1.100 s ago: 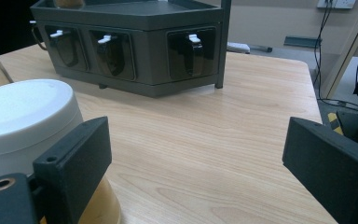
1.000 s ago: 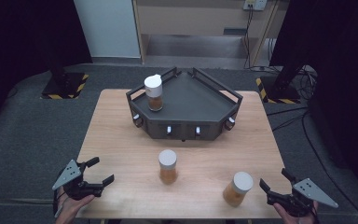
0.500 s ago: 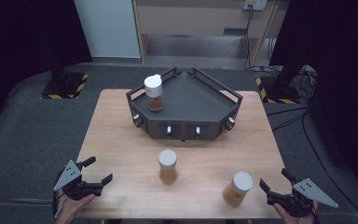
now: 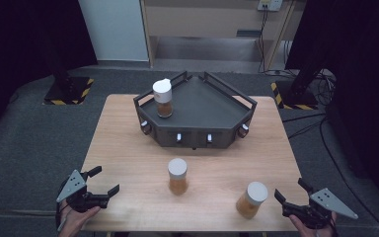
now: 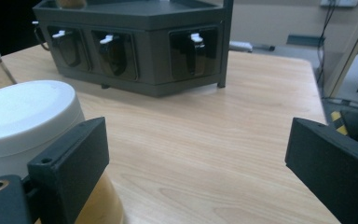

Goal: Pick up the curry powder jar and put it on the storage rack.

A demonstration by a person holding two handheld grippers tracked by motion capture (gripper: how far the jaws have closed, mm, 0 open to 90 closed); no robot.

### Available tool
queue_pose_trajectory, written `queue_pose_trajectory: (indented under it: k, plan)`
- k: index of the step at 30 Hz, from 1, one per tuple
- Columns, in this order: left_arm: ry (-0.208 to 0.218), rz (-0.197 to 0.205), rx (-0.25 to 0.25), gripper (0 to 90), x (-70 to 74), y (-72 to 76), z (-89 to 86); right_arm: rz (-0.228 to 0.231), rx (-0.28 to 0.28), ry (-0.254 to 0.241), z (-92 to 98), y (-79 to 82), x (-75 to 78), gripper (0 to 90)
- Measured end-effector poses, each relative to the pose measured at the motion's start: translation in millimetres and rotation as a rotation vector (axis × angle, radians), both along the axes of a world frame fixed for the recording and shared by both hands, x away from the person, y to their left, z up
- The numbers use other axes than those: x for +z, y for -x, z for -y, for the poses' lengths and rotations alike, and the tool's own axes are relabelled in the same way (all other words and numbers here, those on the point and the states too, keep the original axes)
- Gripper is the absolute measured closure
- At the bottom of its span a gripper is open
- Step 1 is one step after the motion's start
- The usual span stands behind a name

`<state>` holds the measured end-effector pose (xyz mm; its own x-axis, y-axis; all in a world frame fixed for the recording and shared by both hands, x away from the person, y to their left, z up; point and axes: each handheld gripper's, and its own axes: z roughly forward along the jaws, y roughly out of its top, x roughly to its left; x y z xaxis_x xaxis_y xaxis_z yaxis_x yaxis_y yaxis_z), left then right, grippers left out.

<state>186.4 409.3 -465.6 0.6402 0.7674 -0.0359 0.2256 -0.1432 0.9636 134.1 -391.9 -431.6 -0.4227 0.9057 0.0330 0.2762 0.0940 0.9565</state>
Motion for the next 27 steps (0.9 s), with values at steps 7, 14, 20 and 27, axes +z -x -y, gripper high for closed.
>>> queue_pose_trajectory:
  k: [7,14,20,27]
  plan:
    - [0.005,-0.009,-0.01,1.0,-0.5,-1.9,-0.9,0.001,-0.007,-0.001,-1.2,-1.3,4.0,4.1]
    - [0.008,-0.007,-0.015,0.9,-0.4,-1.8,-1.0,0.018,-0.017,-0.027,-1.3,-4.6,17.5,1.2]
    - [0.009,-0.012,-0.017,0.9,-0.2,-2.2,-1.1,0.044,0.014,-0.042,-7.3,-4.2,37.7,0.4]
    - [0.013,-0.013,-0.026,0.9,-0.4,-2.7,-1.7,0.021,0.057,-0.065,-21.8,-13.0,61.2,1.9]
